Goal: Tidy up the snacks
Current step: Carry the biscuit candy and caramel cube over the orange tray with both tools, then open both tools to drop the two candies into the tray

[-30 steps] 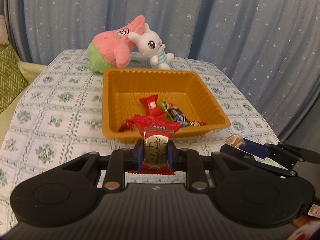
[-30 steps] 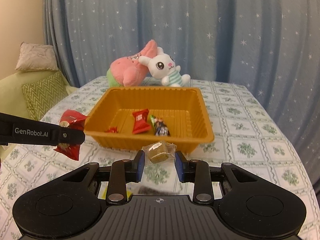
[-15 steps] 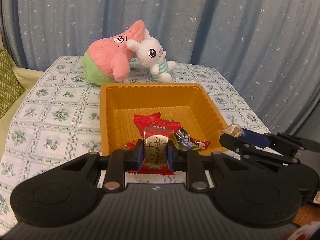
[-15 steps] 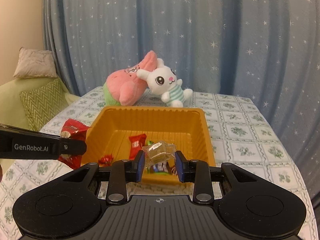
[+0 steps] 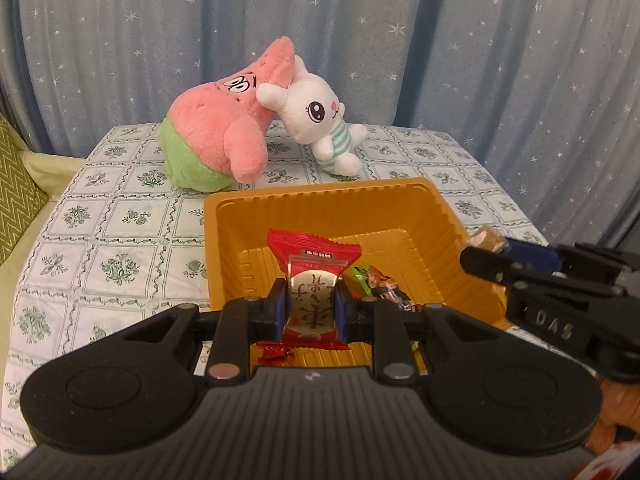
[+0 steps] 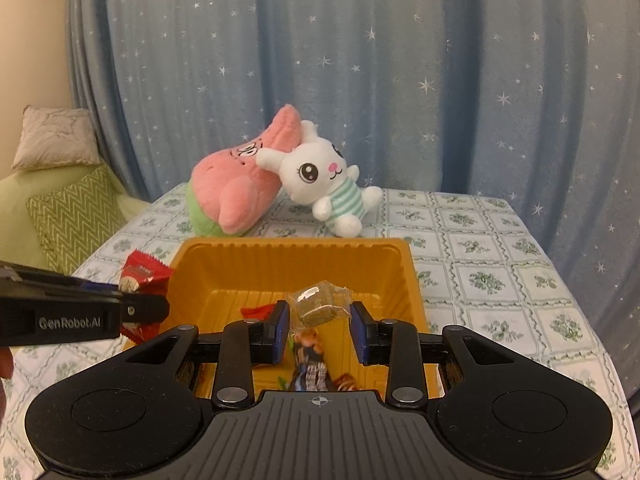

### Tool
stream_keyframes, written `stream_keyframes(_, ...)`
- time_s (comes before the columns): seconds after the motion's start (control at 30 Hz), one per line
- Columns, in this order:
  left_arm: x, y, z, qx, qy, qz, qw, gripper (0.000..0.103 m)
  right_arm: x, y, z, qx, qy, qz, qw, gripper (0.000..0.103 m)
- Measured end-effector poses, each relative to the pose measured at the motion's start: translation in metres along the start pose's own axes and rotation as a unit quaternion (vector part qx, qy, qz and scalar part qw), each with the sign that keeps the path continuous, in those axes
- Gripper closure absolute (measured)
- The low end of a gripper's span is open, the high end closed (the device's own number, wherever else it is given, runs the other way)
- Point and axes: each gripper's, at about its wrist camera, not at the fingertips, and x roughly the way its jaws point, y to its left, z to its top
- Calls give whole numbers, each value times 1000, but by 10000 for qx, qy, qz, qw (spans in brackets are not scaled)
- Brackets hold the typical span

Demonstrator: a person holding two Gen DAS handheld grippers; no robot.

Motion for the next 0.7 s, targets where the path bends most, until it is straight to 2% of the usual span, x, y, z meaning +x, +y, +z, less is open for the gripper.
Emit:
stream_keyframes(0.2, 13, -1, -2, 42, 55, -25, 10000, 82, 7, -3, 3, 89, 58, -17, 9999, 70)
stream_keyframes(0.23, 15, 0, -2, 11, 48, -45, 10000, 79, 9, -3, 2, 96, 73, -18, 9999, 70)
stream_keyframes(0.27, 18, 0, -2, -20, 38, -57, 10000, 73, 9, -3, 1, 105, 90, -17, 9999, 70)
stream_keyframes(0.3, 19, 1, -3, -33, 27, -55, 10000, 56, 10, -3, 1, 116, 110, -10, 9999, 70)
stream_keyframes(0.33, 19, 2, -3, -39, 11, -32, 10000, 52, 11, -3, 0, 131, 131, -3, 9998, 70)
stream_keyframes(0.7, -1, 17, -18, -119, -69, 67, 9999, 52, 18, -4, -4, 283, 281, 167, 9991, 70)
